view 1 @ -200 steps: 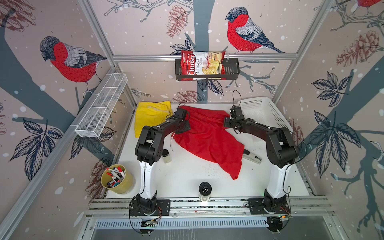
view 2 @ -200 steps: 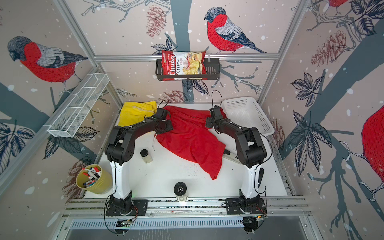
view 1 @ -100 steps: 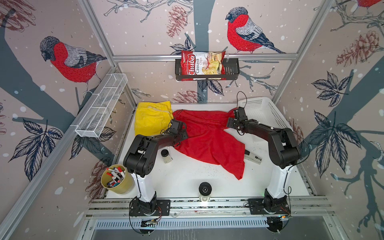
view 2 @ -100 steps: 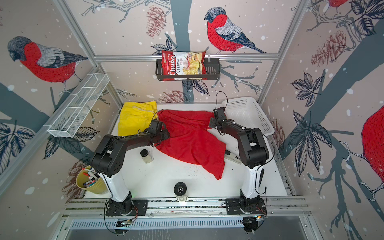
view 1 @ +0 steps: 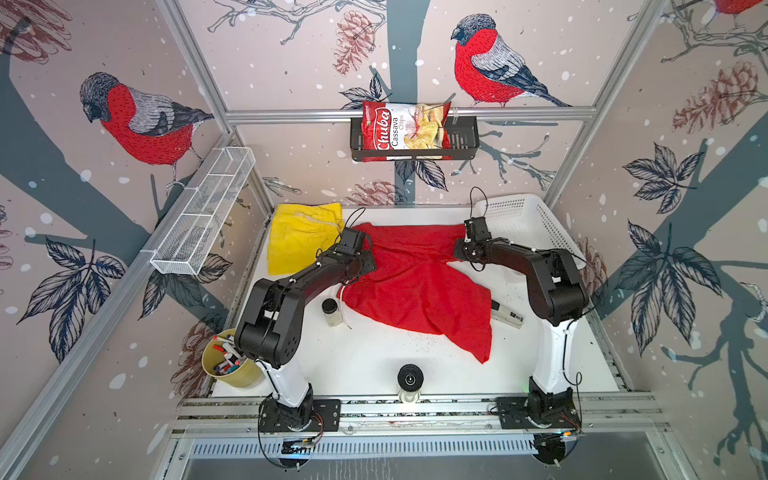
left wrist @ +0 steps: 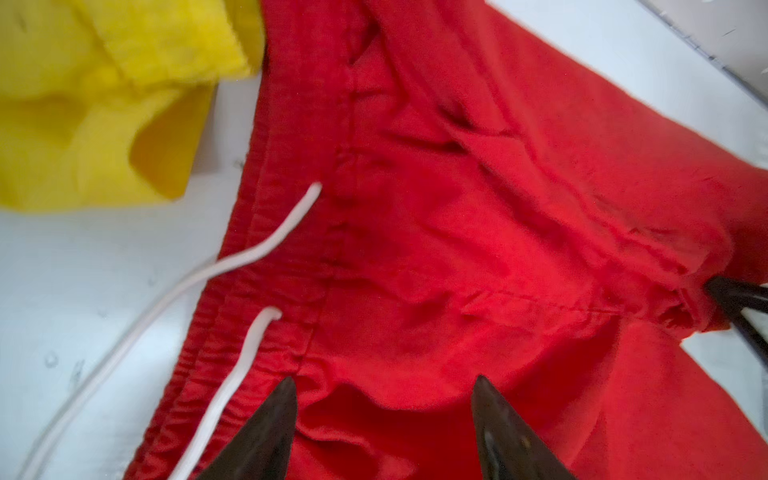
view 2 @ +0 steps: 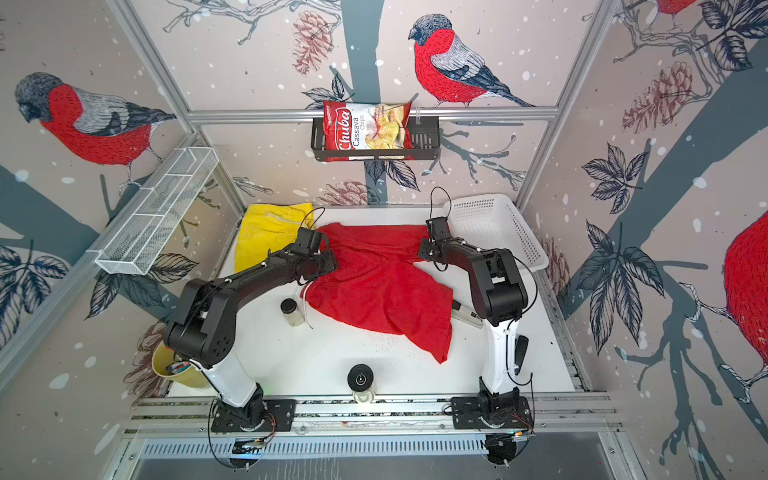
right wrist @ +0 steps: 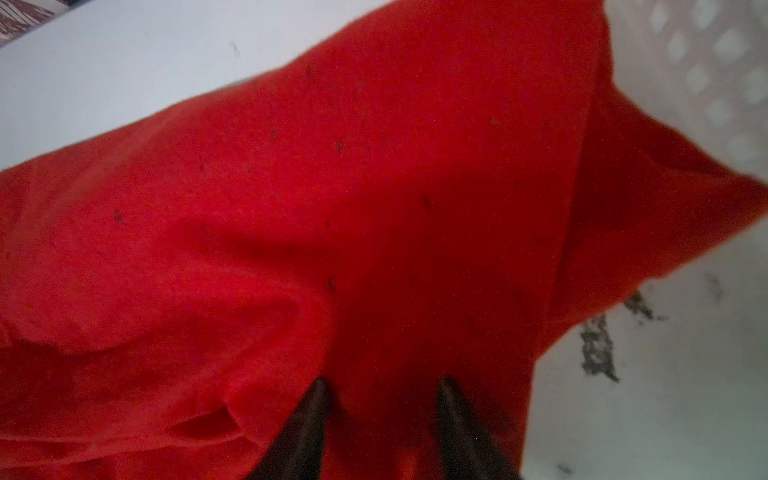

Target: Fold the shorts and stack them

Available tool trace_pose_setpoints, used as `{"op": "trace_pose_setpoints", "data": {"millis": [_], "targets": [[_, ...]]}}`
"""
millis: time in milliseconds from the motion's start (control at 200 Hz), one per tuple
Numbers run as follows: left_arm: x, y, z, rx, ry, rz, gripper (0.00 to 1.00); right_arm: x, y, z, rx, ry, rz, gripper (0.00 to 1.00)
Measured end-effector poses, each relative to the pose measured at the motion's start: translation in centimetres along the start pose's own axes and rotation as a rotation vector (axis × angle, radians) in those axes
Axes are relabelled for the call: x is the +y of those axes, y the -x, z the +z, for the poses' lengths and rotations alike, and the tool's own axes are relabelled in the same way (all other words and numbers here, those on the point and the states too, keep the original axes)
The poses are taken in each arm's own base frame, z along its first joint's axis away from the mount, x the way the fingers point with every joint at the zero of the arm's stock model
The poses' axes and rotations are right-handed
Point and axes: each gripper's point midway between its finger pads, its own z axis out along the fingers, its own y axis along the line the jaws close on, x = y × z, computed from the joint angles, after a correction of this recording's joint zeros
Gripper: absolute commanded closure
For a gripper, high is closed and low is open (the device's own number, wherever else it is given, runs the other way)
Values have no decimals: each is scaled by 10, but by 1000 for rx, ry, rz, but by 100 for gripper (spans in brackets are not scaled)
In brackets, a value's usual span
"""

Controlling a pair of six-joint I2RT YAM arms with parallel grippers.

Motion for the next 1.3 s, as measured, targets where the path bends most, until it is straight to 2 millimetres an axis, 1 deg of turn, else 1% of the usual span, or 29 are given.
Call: {"op": "trace_pose_setpoints", "data": {"millis": [25, 135, 205, 265, 360, 420, 490, 545, 630, 745, 825, 890, 935, 981, 1046, 1096, 1181, 1271, 1301], "targets": [[-1, 1, 2, 1, 1, 1, 33, 1, 0, 0, 3, 6, 0, 99], [-1, 1, 14, 29, 21, 18, 33, 6, 4, -3, 4, 43, 24, 100], [-2, 2, 21, 39, 28, 19, 33, 11, 16, -12, -11, 74, 30, 100], [-3, 3, 26, 42, 30, 19, 33, 16, 35, -24, -48, 96, 38, 100], [-3, 3, 33, 45, 33, 19, 34, 24, 73, -42, -127, 141, 46, 100], [1, -3, 40, 59, 43, 19, 35, 28, 94, -50, -164, 160, 50, 100], [8, -13, 47, 82, 60, 18, 35, 31, 111, -55, -194, 178, 51, 100], [12, -18, 50, 95, 69, 17, 35, 32, 119, -56, -203, 180, 54, 100], [10, -16, 50, 90, 64, 17, 35, 32, 138, -53, -222, 181, 57, 100], [6, -10, 48, 76, 57, 18, 35, 36, 176, -53, -287, 202, 60, 100], [4, -7, 47, 69, 53, 19, 35, 34, 200, -50, -343, 212, 64, 100], [3, -6, 48, 69, 52, 19, 35, 30, 214, -41, -378, 219, 69, 94], [1, -4, 48, 67, 49, 20, 35, 27, 220, -32, -385, 225, 78, 88], [0, -2, 47, 65, 47, 20, 34, 24, 225, -23, -391, 232, 91, 80], [-1, -1, 46, 60, 44, 21, 34, 20, 231, -11, -398, 239, 106, 79], [-2, 1, 42, 58, 43, 21, 34, 17, 237, -6, -410, 247, 117, 77], [-6, 6, 34, 44, 33, 21, 34, 14, 249, -6, -434, 262, 131, 70], [-12, 14, 22, 24, 20, 28, 34, 11, 259, -17, -457, 281, 134, 67], [-14, 18, 16, 14, 13, 28, 33, 11, 259, -20, -456, 286, 133, 66]]}}
